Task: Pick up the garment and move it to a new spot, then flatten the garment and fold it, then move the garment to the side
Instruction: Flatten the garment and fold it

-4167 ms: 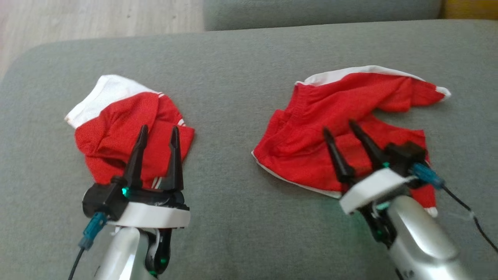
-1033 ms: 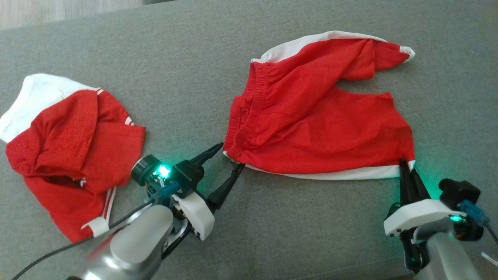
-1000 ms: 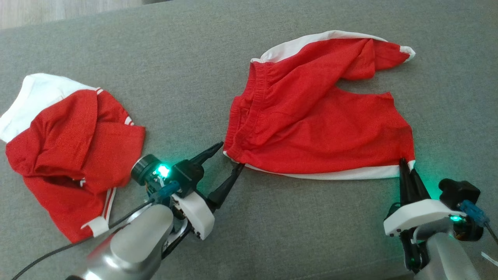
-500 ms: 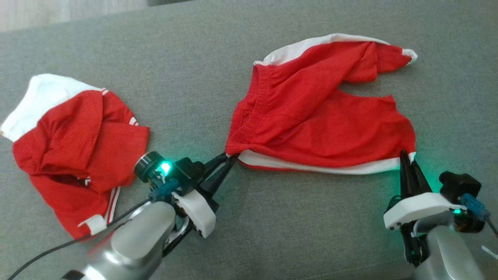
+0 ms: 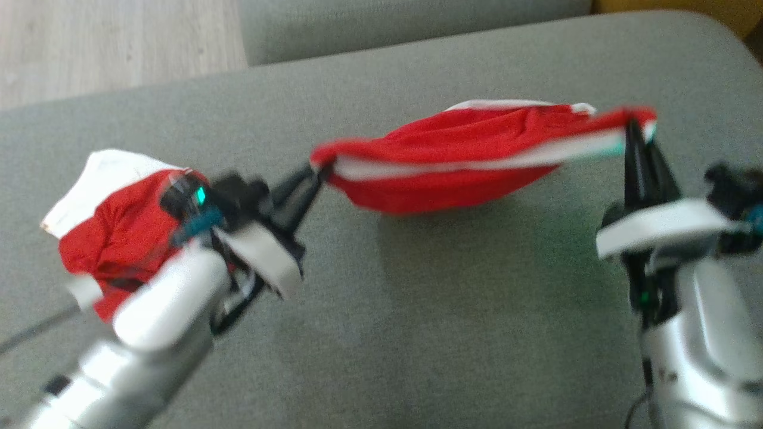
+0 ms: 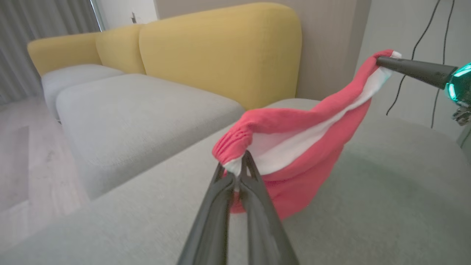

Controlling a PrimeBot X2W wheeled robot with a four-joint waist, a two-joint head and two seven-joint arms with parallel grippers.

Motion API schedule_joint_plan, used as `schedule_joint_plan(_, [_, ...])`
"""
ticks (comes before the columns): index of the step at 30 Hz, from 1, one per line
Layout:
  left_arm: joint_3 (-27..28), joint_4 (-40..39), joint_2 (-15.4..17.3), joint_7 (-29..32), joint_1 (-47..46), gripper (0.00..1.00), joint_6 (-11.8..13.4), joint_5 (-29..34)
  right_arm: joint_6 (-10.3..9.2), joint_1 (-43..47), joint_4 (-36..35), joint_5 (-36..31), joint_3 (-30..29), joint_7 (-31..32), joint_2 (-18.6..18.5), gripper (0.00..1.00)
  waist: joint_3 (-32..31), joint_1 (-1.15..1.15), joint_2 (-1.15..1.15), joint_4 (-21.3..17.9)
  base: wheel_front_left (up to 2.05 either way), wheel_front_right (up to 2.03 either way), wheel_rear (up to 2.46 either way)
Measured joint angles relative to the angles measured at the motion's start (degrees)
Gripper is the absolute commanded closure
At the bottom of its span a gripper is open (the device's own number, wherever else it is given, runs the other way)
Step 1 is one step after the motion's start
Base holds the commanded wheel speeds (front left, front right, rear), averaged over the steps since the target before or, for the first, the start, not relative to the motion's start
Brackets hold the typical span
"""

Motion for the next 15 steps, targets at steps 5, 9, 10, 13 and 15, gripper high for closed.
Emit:
schedule_joint_plan(5, [2.37, -1.56, 1.78, 4.76, -8.53, 1.00, -0.03, -1.04, 0.00, -8.40, -2.45, 1.11, 1.11, 4.50, -0.10, 1.00, -3.41, 0.00, 0.00, 0.04, 0.00, 0.00, 0.00])
schedule_joint_plan(9, [3.47, -1.37, 2.67, 7.14, -12.92, 1.00, -0.04, -1.45, 0.00, -13.84, -2.58, 0.48, 0.92, 6.34, -0.22, 1.00, -6.20, 0.00, 0.00, 0.02, 0.00, 0.00, 0.00])
schedule_joint_plan(10, [3.80, -1.37, 2.72, 7.33, -13.41, 1.00, -0.04, -1.72, 0.00, -14.86, -2.63, 0.01, 0.49, 6.69, -0.23, 1.00, -6.77, -0.01, 0.00, 0.04, 0.00, 0.00, 0.00])
schedule_joint_plan(13, [4.64, -1.88, 2.63, 7.87, -14.11, 1.00, -0.05, -3.69, 0.00, -16.83, -2.94, -1.88, -0.57, 7.27, -0.42, 1.00, -8.13, 0.00, 0.00, 0.30, 0.00, 0.00, 0.00])
schedule_joint_plan(15, [4.69, -2.60, 2.67, 8.15, -14.08, 1.00, -0.07, -4.69, 0.00, -16.81, -2.99, -2.49, -0.71, 7.82, -0.51, 1.00, -8.81, 0.00, 0.00, 0.58, 0.00, 0.00, 0.00])
